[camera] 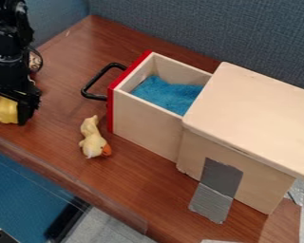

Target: Move the yellow thing to the top left side of the table

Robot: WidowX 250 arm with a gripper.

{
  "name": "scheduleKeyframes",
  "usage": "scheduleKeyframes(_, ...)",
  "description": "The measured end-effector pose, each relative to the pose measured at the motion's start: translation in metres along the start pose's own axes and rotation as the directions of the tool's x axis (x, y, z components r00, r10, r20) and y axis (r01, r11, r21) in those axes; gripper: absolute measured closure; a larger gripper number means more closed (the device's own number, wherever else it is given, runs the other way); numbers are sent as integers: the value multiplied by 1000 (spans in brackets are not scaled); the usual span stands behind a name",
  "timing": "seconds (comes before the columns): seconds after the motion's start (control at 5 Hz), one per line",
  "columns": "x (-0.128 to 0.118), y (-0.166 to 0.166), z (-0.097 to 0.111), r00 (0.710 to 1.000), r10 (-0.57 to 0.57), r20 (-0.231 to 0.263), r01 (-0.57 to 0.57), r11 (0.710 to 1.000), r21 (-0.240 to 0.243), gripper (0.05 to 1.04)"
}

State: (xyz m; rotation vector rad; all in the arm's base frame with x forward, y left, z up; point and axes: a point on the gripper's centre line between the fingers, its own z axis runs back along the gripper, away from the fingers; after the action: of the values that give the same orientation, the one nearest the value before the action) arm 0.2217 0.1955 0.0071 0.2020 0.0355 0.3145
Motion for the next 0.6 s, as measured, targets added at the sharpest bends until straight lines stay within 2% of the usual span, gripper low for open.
scheduleKeyframes(0.2, 7, 1, 2, 998, 61, -3, -61, 997, -42, 127)
scheduleKeyframes(0.4, 5, 6, 2, 997, 71, -7, -71, 996, -60, 302)
scheduleKeyframes(0.6, 3, 3, 11, 1000, 29, -8, -29, 994, -104, 302)
